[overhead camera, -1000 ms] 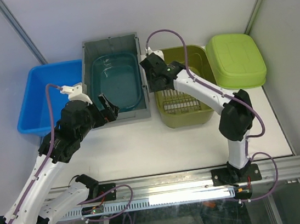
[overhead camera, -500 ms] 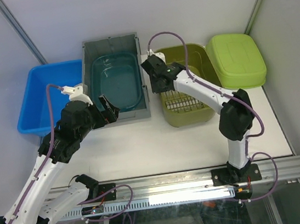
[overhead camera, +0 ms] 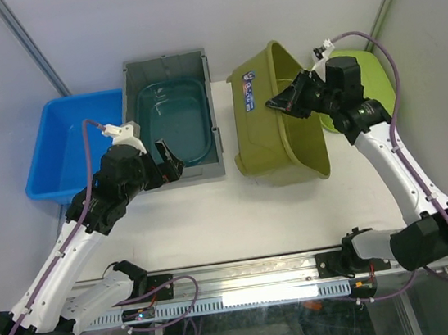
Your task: Turn the large container upside down
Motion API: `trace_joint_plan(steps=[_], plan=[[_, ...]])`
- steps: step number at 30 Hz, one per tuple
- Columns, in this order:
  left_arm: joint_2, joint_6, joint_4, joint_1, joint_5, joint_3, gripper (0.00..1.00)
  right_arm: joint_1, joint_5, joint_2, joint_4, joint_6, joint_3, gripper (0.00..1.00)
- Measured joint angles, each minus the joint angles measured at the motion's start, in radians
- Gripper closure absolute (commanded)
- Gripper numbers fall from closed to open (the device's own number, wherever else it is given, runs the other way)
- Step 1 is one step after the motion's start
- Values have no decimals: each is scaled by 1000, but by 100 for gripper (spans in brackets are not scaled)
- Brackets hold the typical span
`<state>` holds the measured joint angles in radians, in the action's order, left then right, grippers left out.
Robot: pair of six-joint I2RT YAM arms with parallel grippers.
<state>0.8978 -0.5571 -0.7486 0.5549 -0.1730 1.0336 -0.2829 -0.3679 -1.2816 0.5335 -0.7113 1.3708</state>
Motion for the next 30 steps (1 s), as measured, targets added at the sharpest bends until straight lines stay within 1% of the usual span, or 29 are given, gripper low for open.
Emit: trace_joint_plan(steps=[4, 5, 8, 12, 16, 19, 21, 25, 28, 30], plan=[[1, 3, 14, 0, 18, 2, 1, 89, -208, 43, -224, -140, -185, 100], [1, 4, 17, 0, 22, 2, 1, 106, -240, 45, -256, -171, -217, 100], [1, 10, 24, 0, 40, 2, 1, 175, -366, 45, -425, -330, -357, 100], [1, 30, 45, 0, 103, 3, 1, 243, -481, 46, -703, -528, -497, 100], [1, 54, 69, 0, 233, 13, 1, 314, -557, 48, -897, -673, -586, 100], [1, 72, 116, 0, 366, 19, 1, 373, -609, 54, -1019, -759, -645, 100], [3, 74, 148, 0, 452, 18, 2, 409, -641, 54, -1130, -830, -690, 100], [36, 51, 257, 2, 655, 6, 1, 474, -701, 13, -1449, -1029, -796, 100], [71, 27, 324, 17, 739, -16, 1, 521, -737, -74, -1732, -1191, -850, 100], [93, 20, 347, 38, 774, -18, 1, 554, -750, -128, -1866, -1265, -867, 100]])
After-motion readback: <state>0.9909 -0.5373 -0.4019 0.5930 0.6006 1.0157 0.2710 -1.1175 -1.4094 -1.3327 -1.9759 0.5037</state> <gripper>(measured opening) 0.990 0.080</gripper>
